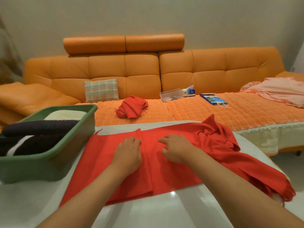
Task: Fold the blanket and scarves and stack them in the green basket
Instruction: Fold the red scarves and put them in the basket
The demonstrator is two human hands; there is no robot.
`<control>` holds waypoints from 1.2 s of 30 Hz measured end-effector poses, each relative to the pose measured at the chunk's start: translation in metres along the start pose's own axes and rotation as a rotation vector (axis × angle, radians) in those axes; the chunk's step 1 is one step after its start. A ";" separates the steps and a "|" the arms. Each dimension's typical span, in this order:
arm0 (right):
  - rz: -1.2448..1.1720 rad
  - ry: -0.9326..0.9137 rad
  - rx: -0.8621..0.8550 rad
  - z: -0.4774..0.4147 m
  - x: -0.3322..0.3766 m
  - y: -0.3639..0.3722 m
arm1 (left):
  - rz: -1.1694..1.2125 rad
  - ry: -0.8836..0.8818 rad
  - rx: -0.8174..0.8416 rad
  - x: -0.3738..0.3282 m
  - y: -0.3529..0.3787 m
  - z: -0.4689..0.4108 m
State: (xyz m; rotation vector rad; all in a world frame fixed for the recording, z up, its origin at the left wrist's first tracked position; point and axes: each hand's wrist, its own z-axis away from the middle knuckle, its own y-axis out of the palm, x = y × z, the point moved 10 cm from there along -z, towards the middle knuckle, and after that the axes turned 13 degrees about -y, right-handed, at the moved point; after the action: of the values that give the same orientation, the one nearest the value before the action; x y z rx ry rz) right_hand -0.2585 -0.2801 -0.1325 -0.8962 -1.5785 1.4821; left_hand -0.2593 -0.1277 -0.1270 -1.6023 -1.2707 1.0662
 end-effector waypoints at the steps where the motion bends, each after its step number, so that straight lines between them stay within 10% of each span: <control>1: -0.037 -0.011 0.001 -0.001 0.013 0.003 | -0.019 -0.027 -0.005 0.013 -0.004 0.008; 15: -0.111 0.001 0.072 0.008 0.123 0.067 | -0.286 -0.657 0.214 0.193 -0.024 0.101; 29: -0.142 0.009 0.152 0.009 0.141 0.071 | 0.663 -0.510 0.049 0.132 -0.086 0.065; 36: -0.974 0.145 -0.370 0.027 0.067 -0.014 | 0.895 -0.380 0.042 0.053 -0.090 0.014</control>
State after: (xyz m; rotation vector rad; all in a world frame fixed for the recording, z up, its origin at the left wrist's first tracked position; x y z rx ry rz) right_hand -0.3124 -0.2336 -0.1144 -0.2921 -1.8098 0.4414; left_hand -0.2918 -0.0594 -0.0534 -2.0499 -0.7025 1.9956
